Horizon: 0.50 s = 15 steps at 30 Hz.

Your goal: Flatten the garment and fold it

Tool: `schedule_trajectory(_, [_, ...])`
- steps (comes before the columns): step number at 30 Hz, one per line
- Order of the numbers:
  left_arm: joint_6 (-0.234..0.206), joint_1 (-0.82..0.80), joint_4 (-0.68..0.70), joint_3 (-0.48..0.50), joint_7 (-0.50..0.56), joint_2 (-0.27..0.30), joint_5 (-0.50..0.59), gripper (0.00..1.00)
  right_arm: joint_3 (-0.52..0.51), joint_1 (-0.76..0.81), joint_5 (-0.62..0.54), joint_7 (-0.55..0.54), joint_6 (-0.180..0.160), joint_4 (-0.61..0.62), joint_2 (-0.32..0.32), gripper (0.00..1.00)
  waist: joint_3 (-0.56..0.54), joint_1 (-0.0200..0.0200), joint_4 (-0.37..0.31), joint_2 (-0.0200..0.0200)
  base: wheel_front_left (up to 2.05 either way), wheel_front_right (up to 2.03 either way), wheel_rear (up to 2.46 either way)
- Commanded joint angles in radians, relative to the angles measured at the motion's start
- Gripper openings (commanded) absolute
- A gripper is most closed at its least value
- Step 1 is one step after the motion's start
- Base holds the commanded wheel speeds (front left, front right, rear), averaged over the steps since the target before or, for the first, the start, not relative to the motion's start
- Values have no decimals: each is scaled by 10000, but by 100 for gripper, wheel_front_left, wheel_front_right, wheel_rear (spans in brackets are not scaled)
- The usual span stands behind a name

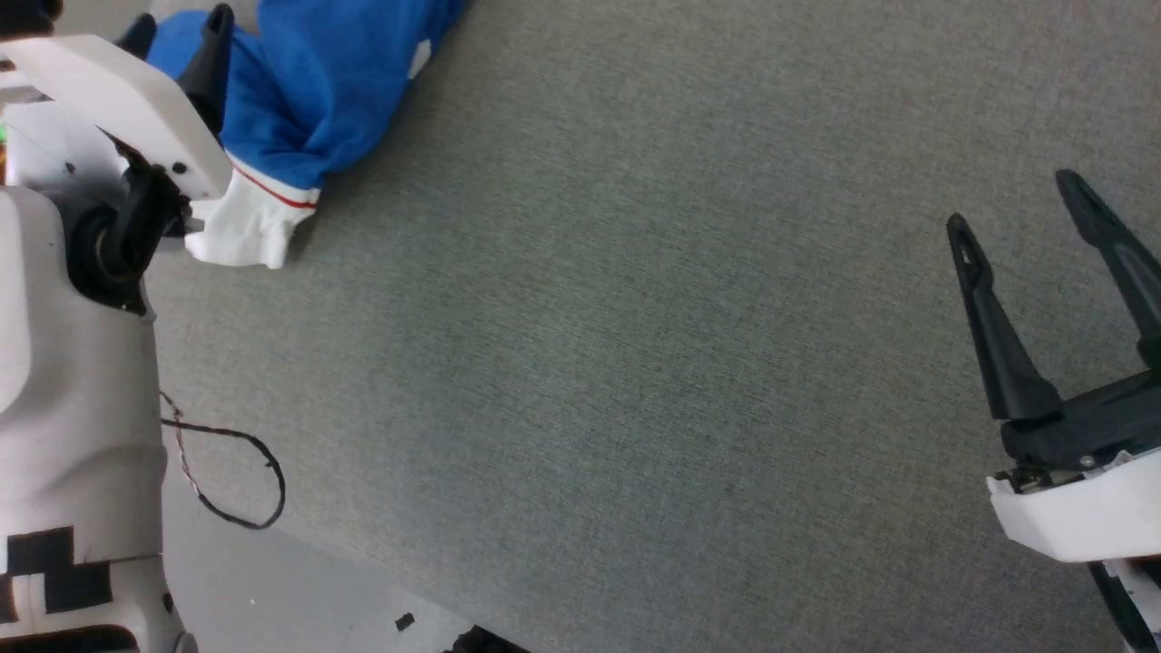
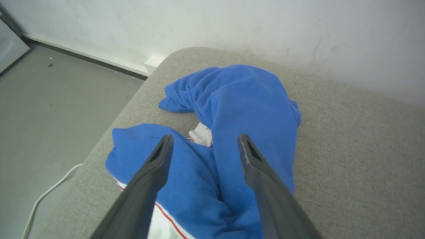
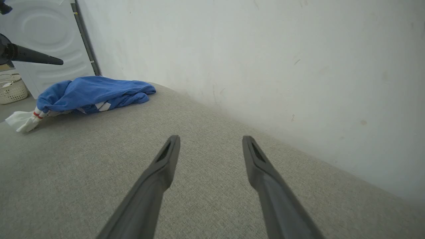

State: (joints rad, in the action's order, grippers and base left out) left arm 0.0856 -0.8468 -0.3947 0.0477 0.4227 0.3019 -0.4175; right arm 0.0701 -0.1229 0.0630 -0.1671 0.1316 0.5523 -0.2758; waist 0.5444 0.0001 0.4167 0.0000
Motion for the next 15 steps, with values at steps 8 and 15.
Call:
schedule_trajectory(8, [-318, -270, -1121, -31, 421, -209, -216, 100, -479, -89, 110, -238, -9, 384, -185, 100, 897, -1, -536, 0, 0, 0, 0])
schedule_trajectory(15, [-666, -182, -1942, -46, 203, 102, 79, 0, -486, -227, 222, -217, -9, 413, -158, 100, 890, -1, -817, 0, 0, 0, 0])
